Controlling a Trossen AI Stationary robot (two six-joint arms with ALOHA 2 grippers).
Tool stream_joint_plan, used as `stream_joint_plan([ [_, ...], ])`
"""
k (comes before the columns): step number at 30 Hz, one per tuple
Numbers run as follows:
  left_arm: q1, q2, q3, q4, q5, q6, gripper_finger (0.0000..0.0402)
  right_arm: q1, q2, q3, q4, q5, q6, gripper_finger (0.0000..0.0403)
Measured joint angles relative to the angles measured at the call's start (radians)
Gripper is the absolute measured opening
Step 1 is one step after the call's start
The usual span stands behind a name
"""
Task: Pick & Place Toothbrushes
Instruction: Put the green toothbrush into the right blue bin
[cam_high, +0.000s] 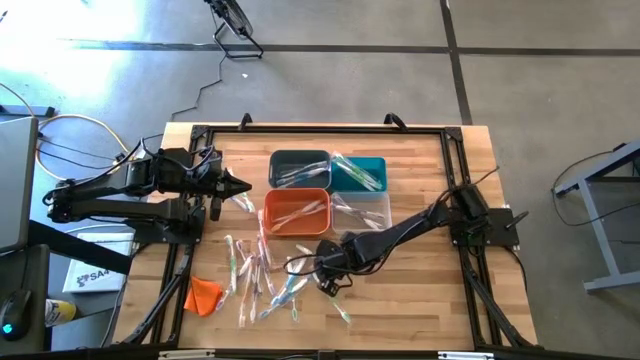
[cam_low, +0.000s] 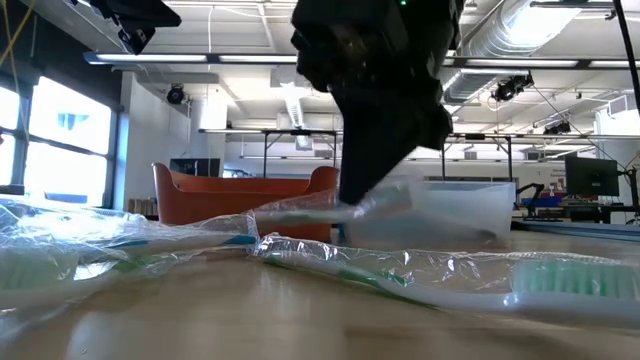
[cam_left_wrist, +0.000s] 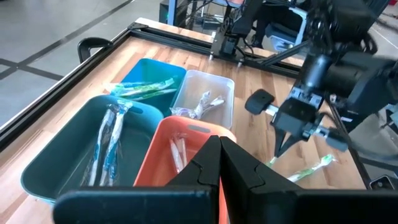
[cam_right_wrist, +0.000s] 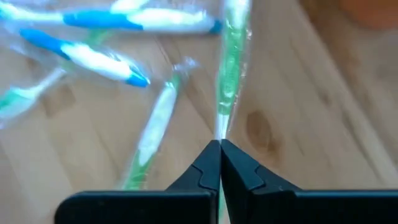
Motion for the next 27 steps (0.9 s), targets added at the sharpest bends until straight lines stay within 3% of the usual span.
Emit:
stream_joint_plan([
  [18, 0.000, 0.000, 0.000, -0.003, 0.001, 0.000, 0.0000, 0.000, -0.172, 0.001, -0.024, 0.067, -0.059, 0.0002],
  [27, 0.000, 0.000, 0.000, -0.004, 0.004, 0.000, 0.0000, -0.007, -0.326, 0.004, -0.099, 0.214, -0.085, 0.0002],
])
